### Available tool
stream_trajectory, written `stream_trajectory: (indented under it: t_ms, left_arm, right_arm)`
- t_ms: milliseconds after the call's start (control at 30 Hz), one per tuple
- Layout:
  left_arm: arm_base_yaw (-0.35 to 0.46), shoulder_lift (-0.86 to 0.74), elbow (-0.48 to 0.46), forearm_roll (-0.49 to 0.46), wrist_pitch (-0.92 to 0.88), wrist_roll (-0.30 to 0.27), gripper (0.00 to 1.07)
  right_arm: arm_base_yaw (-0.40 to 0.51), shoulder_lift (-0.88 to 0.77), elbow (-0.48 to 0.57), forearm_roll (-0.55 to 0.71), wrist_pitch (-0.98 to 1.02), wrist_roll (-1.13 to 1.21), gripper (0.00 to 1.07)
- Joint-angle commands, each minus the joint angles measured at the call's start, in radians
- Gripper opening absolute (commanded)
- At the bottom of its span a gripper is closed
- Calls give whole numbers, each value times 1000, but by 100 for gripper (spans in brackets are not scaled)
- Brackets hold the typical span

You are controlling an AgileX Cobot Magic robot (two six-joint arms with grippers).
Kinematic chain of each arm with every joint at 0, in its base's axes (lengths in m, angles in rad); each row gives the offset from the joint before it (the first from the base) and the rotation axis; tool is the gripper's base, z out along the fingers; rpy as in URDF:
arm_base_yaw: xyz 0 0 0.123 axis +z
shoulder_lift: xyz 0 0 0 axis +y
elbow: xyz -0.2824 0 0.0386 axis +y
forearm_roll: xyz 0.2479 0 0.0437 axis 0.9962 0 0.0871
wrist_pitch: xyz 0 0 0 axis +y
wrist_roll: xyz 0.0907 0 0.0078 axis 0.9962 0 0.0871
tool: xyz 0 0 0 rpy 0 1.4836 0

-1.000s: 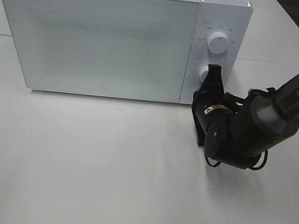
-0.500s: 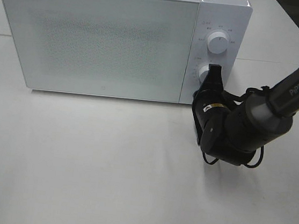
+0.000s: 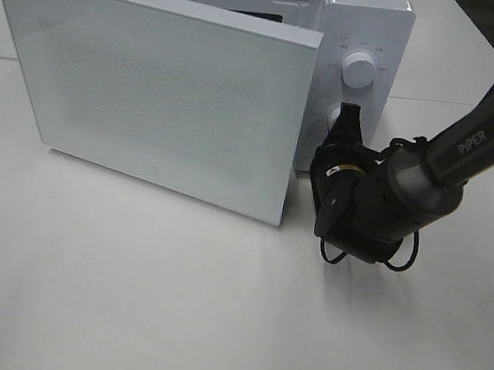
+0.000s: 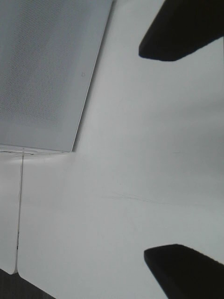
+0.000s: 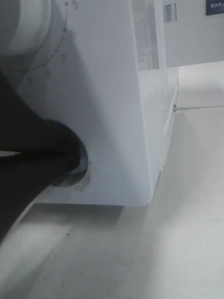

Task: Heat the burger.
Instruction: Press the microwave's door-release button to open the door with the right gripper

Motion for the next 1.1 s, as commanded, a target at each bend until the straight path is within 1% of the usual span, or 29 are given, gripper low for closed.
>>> stream_trajectory:
  t_ms: [33, 433, 533, 600, 700, 767, 867, 933, 1100]
  left_arm:
    - [-4, -22, 1, 2, -7, -1, 101]
    - [-4, -22, 1, 1, -7, -1, 101]
    - [-4, -22, 1, 1, -7, -1, 101]
    - [-4, -22, 1, 1, -7, -1, 101]
    - [-4, -22, 1, 0, -7, -1, 101]
    - [-4, -22, 1, 0, -7, -1, 101]
    - [-4, -22, 1, 0, -7, -1, 101]
    - [-4, -22, 1, 0, -7, -1, 101]
    - [-4, -22, 1, 0, -7, -1, 101]
  right_arm:
    - [-42, 32, -122, -161, -119, -8, 0]
    - [-42, 18, -113, -165, -100, -13, 0]
    - [-42, -4, -89, -164, -95, -14, 0]
    - [-39, -27, -51, -165, -61, -16, 0]
    - [-39, -33, -43, -169, -42, -17, 0]
    - [-39, -52, -8, -185, -18, -13, 0]
    - [-39, -61, 3, -189, -13, -13, 0]
    - [-39, -89, 49, -192, -7, -13, 0]
    - [-39, -117, 81, -216, -6, -10, 0]
